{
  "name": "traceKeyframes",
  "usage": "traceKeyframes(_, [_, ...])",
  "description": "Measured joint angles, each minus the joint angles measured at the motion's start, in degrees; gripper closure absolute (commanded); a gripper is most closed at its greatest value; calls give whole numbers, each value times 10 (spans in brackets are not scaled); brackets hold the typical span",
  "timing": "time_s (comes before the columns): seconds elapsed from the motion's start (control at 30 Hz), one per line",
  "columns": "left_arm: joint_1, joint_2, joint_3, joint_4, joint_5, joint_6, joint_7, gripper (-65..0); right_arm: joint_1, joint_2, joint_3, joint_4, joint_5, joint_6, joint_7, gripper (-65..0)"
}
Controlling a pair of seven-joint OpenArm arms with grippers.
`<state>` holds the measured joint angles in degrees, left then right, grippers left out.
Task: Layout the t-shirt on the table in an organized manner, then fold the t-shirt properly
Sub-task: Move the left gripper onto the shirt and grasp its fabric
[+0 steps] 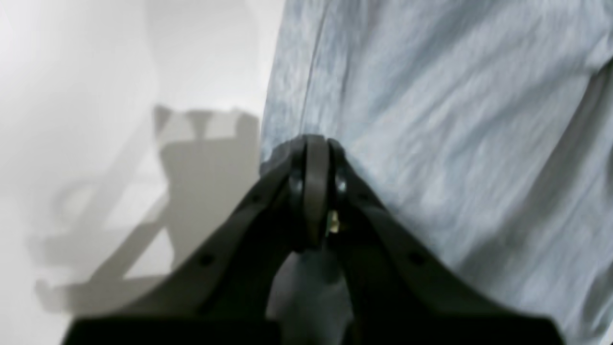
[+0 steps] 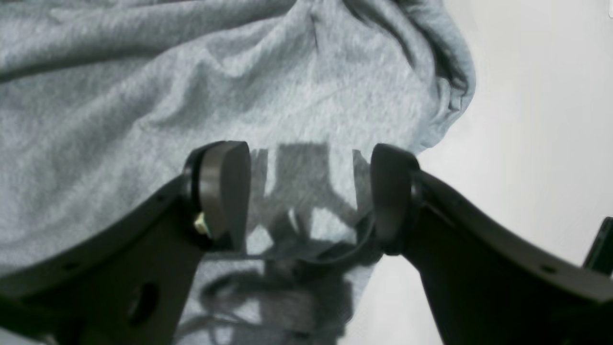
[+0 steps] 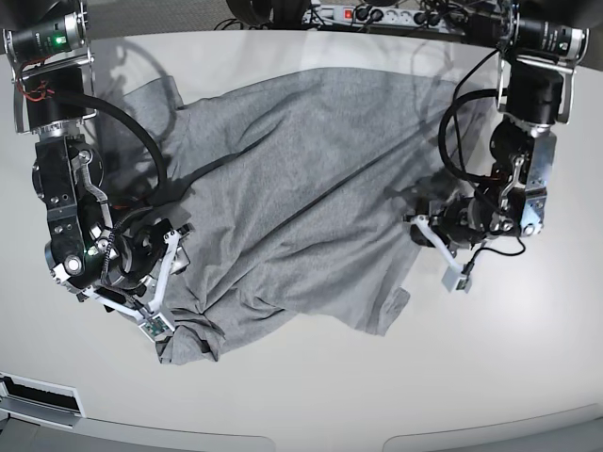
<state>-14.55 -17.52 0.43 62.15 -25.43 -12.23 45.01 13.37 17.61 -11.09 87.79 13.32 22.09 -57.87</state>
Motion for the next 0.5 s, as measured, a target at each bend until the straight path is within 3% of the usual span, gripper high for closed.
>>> traceKeyframes(0.1, [26,-7,-33,78,17,-32,55,0,0,0,0,0,0,0,4,-407])
traceKeyframes(0.23, [50,-22,-78,222,-9,-69,61,0,0,0,0,0,2,0,6,-407])
traceKeyframes(0.37, [90,-48,-106,318,-11,-71,55,0,0,1,0,0,0,0,6,-407])
traceKeyframes(0.5, [124,-53,-119,321,-6,-67,45,0,0,1,0,0,2,0,7,-407])
